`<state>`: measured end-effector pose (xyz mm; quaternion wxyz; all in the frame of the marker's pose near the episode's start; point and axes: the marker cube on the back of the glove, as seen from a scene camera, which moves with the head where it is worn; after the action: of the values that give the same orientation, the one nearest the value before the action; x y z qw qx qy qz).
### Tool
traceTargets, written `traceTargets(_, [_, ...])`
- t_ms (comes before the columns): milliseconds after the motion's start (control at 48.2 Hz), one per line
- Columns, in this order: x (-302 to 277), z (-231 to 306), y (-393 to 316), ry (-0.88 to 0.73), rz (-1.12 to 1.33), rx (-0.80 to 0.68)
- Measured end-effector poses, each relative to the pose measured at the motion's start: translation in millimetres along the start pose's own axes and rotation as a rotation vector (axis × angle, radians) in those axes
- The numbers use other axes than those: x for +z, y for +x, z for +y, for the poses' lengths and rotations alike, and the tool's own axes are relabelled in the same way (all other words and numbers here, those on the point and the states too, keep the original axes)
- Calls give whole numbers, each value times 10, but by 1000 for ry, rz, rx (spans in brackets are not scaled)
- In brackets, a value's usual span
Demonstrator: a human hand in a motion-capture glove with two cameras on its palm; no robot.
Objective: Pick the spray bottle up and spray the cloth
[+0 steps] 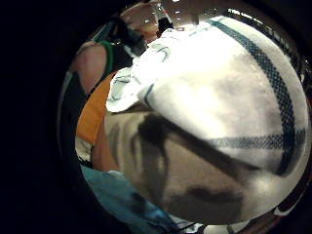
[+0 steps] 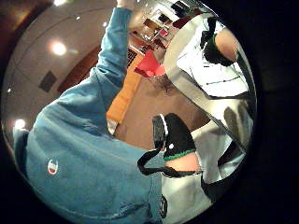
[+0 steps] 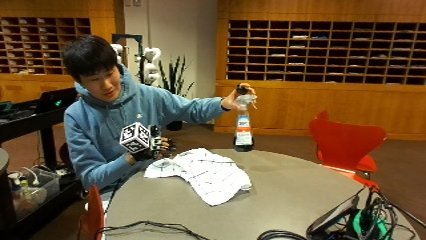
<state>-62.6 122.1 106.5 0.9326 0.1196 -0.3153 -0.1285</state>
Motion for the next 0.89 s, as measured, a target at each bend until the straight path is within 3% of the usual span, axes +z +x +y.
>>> traceTargets(892, [96,-85,-38,-16,24,6])
